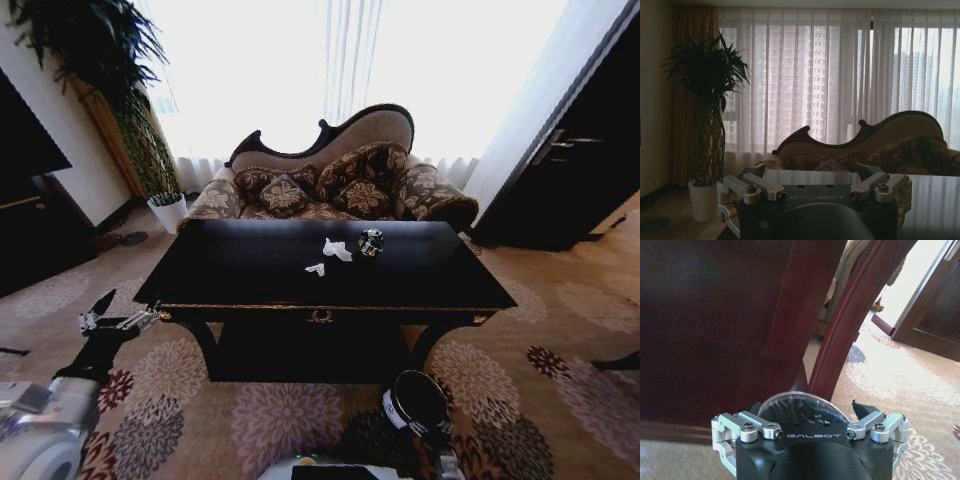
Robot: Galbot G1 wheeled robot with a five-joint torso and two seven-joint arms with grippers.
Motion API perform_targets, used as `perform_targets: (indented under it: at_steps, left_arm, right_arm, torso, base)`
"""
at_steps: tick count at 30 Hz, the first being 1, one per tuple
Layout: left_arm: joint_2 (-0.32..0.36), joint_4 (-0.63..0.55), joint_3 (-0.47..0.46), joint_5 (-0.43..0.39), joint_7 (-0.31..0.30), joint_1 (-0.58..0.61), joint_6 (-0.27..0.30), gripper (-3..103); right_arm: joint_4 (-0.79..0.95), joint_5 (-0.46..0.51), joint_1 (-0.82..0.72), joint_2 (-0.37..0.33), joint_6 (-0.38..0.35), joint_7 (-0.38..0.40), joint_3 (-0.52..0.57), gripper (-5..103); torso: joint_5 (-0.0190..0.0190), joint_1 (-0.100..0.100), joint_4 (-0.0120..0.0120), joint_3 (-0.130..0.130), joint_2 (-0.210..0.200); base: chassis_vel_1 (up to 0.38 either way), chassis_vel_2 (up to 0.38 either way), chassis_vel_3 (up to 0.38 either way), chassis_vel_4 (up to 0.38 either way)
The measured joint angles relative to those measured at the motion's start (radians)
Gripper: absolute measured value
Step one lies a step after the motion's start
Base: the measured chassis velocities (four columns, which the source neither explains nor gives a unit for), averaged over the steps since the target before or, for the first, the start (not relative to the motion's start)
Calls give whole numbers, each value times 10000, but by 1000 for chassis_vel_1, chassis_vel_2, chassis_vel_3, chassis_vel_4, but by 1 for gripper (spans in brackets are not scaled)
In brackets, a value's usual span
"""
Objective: Move to the front of the table and place the trash on the table into the trash bin.
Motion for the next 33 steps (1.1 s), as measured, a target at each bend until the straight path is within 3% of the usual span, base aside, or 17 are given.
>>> perform_targets:
  at_steps: [2, 13, 16, 19, 26, 33]
  left_arm:
    - [0, 0, 0, 0, 0, 0, 1, 100]
    - [1, 8, -7, 3, -9, 1, 0, 100]
    - [2, 9, -7, 3, -10, 2, 0, 100]
    - [4, 11, -8, 3, -11, 1, 0, 100]
    - [4, 13, -8, 3, -11, 0, 1, 100]
    - [4, 15, -7, 2, -11, 0, 4, 100]
  right_arm:
    - [227, 75, -145, 29, 17, 0, 7, 100]
    - [5406, 1633, -3918, 745, 284, 38, 560, 100]
    - [5988, 1837, -4368, 864, 303, 55, 593, 100]
    - [7408, 1724, -5387, 1113, 585, 236, 845, 100]
    - [8858, 1422, -6124, 1270, 702, 545, 1441, 100]
    - [10811, 1793, -6699, 1141, 97, 769, 2411, 100]
  torso:
    - [0, 0, 0, 0, 0]
    - [-1, -1, 0, 0, 1]
    - [-1, 0, -1, 0, 1]
    - [-1, -1, -1, 0, 1]
    - [1, 0, 0, 0, 1]
    - [1, 0, -1, 0, 1]
  base:
    - [0, 0, 0, 0]
    - [0, 0, 0, 0]
    - [0, 0, 0, 0]
    - [0, 0, 0, 0]
    - [0, 0, 0, 0]
    - [0, 0, 0, 0]
